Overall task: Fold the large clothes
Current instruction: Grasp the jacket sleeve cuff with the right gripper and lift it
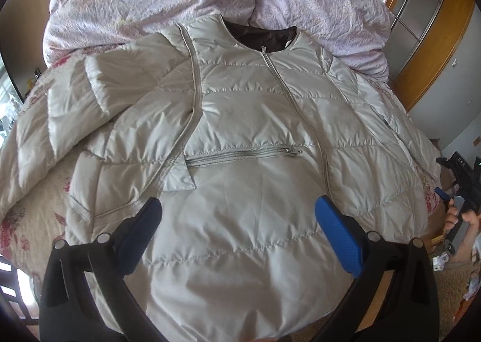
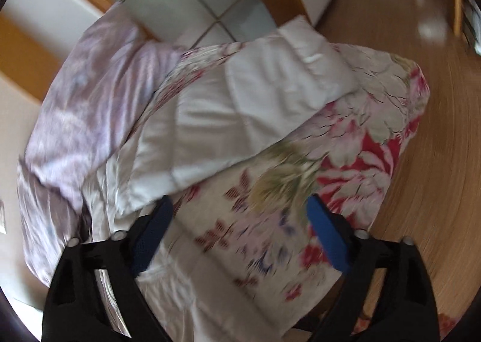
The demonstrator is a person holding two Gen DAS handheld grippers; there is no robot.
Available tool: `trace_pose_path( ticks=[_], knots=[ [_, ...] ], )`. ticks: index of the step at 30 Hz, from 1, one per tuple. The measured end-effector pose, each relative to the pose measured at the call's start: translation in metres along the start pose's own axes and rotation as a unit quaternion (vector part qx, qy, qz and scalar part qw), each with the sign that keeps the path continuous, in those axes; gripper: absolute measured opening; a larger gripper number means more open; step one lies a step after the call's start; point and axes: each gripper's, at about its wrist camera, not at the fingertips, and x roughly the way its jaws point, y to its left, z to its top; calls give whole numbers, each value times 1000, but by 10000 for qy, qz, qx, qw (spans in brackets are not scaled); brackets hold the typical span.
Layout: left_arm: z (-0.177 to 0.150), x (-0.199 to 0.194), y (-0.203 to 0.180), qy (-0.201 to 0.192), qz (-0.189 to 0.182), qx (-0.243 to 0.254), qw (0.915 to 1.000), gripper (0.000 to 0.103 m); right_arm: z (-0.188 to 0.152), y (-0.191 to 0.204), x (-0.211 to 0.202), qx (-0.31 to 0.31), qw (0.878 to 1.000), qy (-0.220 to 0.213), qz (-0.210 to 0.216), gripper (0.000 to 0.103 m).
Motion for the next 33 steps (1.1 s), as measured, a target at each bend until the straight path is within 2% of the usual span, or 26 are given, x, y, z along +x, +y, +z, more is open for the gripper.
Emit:
trace_pose_path(
  ticks=[4,7,10,13,15,18,21,25,29,33],
  knots=[
    [6,13,6,75,-266,-71,9996,101,23,-39,18,1019,9935,170,473,72],
    [10,22,5,120,-466,-14,9988,101,34,-59,26,1498,9868,-2,619,63],
    [13,29,4,117,-596,43,9981,101,46,-70,28,1693,9830,-267,664,58],
    [15,35,5,138,-681,44,9976,101,55,-77,32,1788,9808,-410,660,46],
    [16,37,8,101,-683,23,9976,101,60,-79,37,1802,9811,-451,547,27],
    [16,35,11,-150,-529,10,9985,101,64,-77,40,1692,9837,-512,339,15],
    [15,28,18,-486,-520,-23,9975,101,69,-47,30,1074,9905,-857,-16,10],
    [15,21,32,-744,-612,-154,9952,101,72,5,4,147,9904,-1358,-197,8],
    [14,20,39,-789,-687,-240,9942,101,66,88,-22,-956,9821,-1608,216,8],
    [9,11,48,-1089,-696,-367,9909,101,37,169,-43,-1935,9650,-1485,965,8]
  ],
)
